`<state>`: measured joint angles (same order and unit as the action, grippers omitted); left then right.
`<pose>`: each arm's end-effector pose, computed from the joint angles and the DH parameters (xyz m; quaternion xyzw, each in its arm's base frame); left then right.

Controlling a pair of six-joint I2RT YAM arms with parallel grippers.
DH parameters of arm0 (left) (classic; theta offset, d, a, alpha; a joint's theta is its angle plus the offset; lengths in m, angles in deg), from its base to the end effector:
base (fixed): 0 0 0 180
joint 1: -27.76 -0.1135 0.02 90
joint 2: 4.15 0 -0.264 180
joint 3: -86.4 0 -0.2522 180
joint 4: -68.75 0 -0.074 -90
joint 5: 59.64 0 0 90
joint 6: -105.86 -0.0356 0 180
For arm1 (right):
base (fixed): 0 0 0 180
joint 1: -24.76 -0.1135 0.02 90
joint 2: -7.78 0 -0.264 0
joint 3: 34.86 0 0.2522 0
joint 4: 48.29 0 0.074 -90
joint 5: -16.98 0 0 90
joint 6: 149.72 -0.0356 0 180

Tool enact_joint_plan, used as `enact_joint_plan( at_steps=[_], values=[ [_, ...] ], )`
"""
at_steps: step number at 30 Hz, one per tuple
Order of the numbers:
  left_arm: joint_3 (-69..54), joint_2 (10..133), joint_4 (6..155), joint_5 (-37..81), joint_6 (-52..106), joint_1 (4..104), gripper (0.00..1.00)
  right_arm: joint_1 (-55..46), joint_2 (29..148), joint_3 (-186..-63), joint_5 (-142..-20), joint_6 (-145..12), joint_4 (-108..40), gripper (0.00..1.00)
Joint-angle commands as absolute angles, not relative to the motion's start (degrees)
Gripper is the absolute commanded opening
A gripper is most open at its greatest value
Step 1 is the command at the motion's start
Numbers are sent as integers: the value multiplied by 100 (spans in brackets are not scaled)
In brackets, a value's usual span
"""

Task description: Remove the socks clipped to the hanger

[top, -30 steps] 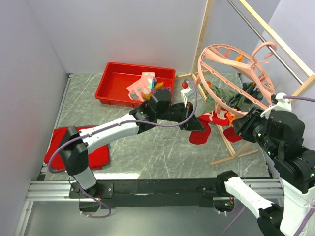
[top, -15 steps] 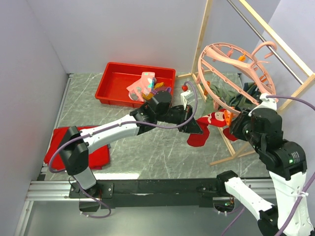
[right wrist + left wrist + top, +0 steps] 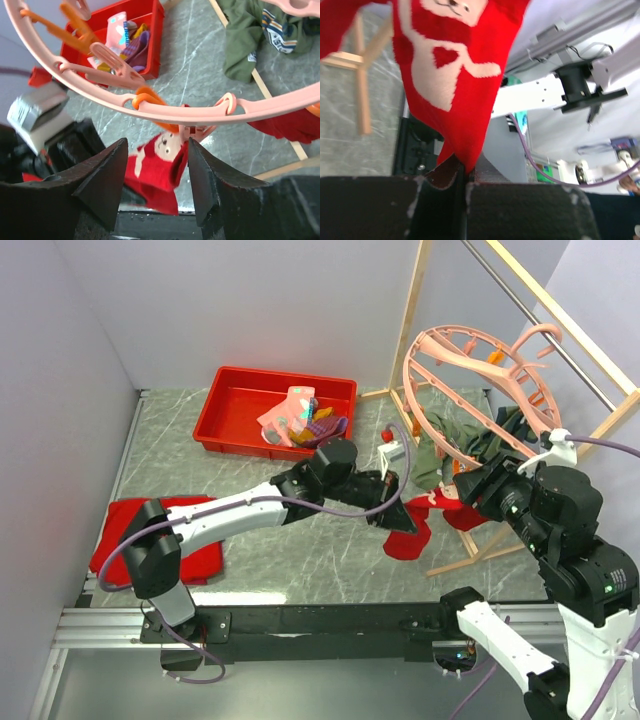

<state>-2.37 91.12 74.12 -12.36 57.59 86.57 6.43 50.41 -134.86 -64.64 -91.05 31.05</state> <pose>0.1837 -0.3501 0.3422 0.3384 0.6675 -0.6408 0.1713 0.0615 0.0149 0.4638 0.1342 0.8167 0.1793 0.5318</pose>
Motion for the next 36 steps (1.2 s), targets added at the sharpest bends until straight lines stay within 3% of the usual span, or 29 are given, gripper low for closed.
enact_joint_plan(
  at_steps=[1,10,14,21,36],
  values=[
    [-250,8726,7126,-1499,5839,8849,4,657,5102,-13932,-6099,-9312,3410,58],
    [-101,8691,6941,-1842,5972,8867,4,665,4847,-13915,-5852,-9356,3842,56],
    [-74,8709,6976,-1895,6016,8867,4,665,4742,-13660,-5791,-9435,3623,63],
    [110,8788,7274,-1983,5840,8867,4,665,4961,-13633,-5783,-9619,3227,65],
    [392,8858,7714,-2053,5515,8867,4,692,5207,-13441,-5536,-9787,3024,54]
  ],
)
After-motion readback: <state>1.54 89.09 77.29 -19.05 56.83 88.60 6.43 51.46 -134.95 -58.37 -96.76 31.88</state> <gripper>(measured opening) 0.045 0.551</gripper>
